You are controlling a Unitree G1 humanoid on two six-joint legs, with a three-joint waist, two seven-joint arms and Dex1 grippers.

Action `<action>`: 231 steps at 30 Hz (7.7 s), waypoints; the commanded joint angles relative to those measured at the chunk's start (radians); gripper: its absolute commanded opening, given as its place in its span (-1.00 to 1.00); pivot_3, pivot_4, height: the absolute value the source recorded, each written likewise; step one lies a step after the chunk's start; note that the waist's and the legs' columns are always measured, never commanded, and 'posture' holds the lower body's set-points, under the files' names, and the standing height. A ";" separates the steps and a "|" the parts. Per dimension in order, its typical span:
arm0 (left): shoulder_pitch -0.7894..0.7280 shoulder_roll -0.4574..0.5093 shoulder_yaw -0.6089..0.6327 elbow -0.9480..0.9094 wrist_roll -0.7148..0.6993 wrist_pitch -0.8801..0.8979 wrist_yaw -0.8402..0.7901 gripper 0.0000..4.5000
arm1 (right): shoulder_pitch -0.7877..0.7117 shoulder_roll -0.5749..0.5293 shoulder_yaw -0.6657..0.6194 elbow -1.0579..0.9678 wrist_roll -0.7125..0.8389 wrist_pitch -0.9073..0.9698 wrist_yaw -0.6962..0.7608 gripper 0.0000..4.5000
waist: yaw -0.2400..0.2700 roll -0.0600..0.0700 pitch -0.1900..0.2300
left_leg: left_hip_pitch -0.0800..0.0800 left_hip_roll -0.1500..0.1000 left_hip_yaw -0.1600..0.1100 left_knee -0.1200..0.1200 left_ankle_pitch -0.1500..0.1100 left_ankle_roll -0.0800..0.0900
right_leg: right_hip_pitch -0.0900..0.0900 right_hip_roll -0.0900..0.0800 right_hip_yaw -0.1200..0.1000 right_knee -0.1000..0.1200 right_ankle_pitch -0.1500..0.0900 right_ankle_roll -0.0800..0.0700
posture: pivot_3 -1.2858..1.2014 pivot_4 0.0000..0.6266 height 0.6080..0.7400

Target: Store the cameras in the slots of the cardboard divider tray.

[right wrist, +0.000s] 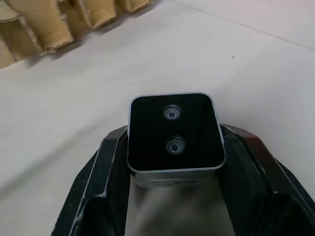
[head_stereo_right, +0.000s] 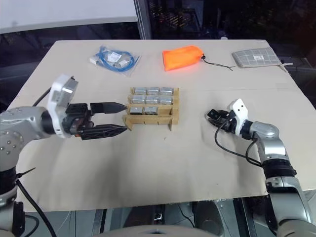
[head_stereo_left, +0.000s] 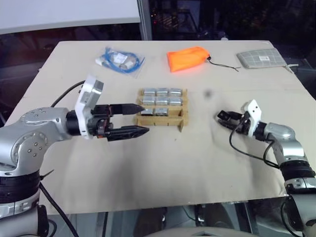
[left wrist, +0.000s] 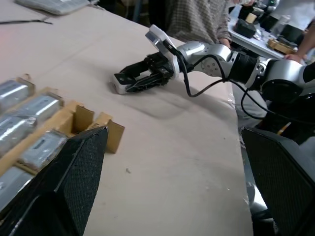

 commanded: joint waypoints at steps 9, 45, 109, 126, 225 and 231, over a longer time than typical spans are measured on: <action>-0.110 -0.256 -0.062 0.124 -0.227 0.280 0.261 1.00 | 0.087 -0.010 0.105 -0.522 -0.162 -0.233 -0.071 -0.14 | -0.002 0.001 0.000 | 0.000 0.000 -0.001 0.000 0.000 -0.001 | 0.000 0.001 0.000 0.000 0.000 0.000 | 0.03 -0.52 1.00; -0.158 -0.325 -0.128 0.186 -0.205 0.289 0.262 -0.67 | 0.003 0.067 0.293 -0.680 -0.284 -0.405 -0.111 -0.14 | 0.000 0.000 0.001 | 0.000 0.000 -0.001 0.000 0.001 -0.002 | 0.000 0.000 -0.001 0.000 0.000 0.000 | 0.03 -0.52 1.00; -0.971 -0.420 -0.766 1.354 1.098 -1.039 -0.499 0.97 | 0.481 -0.425 -0.391 -1.136 0.478 0.612 -0.118 1.00 | 0.029 -0.004 0.004 | -0.015 -0.001 -0.009 0.006 -0.004 0.008 | -0.005 0.000 -0.011 -0.005 0.000 0.001 | 0.03 -0.52 1.00; -0.958 -0.490 -0.584 1.297 1.005 -0.914 -0.441 0.97 | 0.475 -0.430 -0.384 -1.128 0.475 0.606 -0.117 1.00 | 0.026 -0.004 0.004 | -0.016 -0.001 -0.011 0.008 -0.004 0.008 | -0.004 -0.001 -0.012 -0.003 0.000 0.001 | 0.03 -0.52 1.00; -1.093 -0.545 -0.771 1.467 1.252 -1.060 -0.471 0.11 | 0.494 -0.373 -0.316 -1.124 0.414 0.545 -0.139 1.00 | 0.026 -0.004 0.004 | -0.015 -0.002 -0.010 0.009 -0.004 0.008 | -0.004 0.000 -0.012 -0.002 0.000 0.001 | 0.03 -0.52 1.00; -1.104 -0.551 -0.724 1.468 1.226 -1.023 -0.445 0.96 | 0.498 -0.373 -0.315 -1.121 0.410 0.541 -0.139 1.00 | 0.029 -0.004 0.004 | -0.016 -0.002 -0.011 0.009 -0.004 0.008 | -0.004 -0.001 -0.012 -0.002 0.000 0.001 | 0.03 -0.52 1.00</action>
